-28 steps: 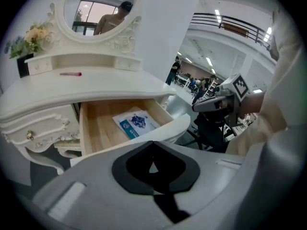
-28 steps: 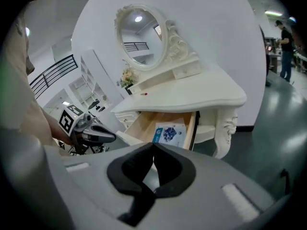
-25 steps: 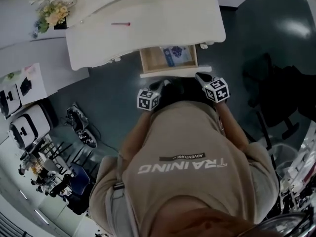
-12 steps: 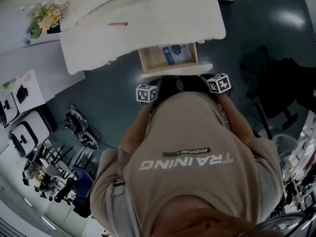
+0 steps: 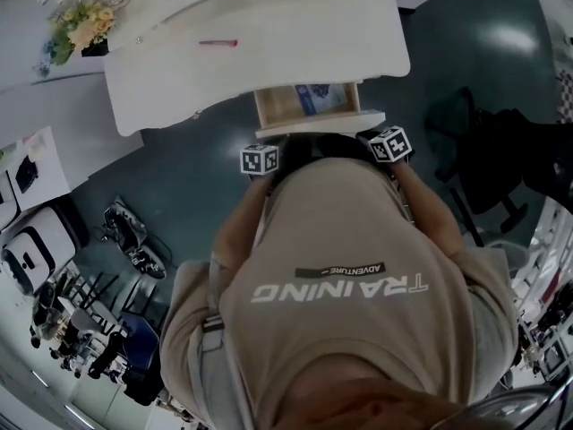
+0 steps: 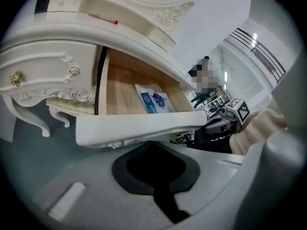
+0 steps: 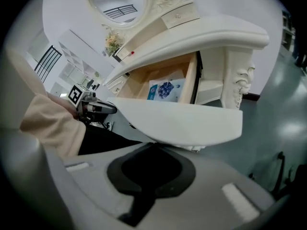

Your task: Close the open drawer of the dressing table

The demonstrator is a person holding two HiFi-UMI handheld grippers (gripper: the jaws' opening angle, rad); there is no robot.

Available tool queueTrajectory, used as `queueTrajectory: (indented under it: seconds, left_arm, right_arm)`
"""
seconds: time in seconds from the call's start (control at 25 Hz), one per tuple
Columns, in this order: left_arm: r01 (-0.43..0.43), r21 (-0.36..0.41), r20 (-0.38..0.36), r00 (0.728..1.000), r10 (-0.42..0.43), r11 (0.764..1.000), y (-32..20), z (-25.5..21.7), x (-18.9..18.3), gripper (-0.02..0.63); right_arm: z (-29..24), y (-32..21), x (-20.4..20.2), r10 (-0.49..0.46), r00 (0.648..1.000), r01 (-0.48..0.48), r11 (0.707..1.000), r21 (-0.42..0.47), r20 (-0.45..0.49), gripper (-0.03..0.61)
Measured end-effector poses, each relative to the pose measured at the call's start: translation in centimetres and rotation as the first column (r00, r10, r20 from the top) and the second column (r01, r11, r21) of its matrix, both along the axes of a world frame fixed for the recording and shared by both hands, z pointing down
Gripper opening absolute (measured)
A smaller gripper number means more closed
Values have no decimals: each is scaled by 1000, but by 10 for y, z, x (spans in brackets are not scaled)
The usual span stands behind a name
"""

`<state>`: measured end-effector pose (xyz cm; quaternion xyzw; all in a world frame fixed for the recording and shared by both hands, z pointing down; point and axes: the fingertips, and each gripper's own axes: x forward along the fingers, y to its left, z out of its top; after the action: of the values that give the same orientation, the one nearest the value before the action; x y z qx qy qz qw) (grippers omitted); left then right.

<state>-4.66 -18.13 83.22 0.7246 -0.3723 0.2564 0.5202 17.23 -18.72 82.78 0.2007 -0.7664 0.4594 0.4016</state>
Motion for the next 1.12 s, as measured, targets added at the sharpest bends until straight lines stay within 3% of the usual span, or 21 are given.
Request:
queueTrajectory:
  seconds: [0.36, 0.6, 1.12]
  left_arm:
    - [-39, 10, -3, 999, 39, 999, -28, 2, -18, 2]
    - [30, 9, -42, 999, -30, 999, -53, 1, -21, 2]
    - [20, 66, 17, 1000, -21, 998, -119, -1, -32, 2]
  right_arm:
    - [-2, -37, 0, 83, 996, -82, 996, 35, -16, 5]
    - [-4, -60, -1, 95, 995, -92, 994, 63, -37, 5]
    - [0, -126, -8, 158, 987, -160, 983, 88, 27, 5]
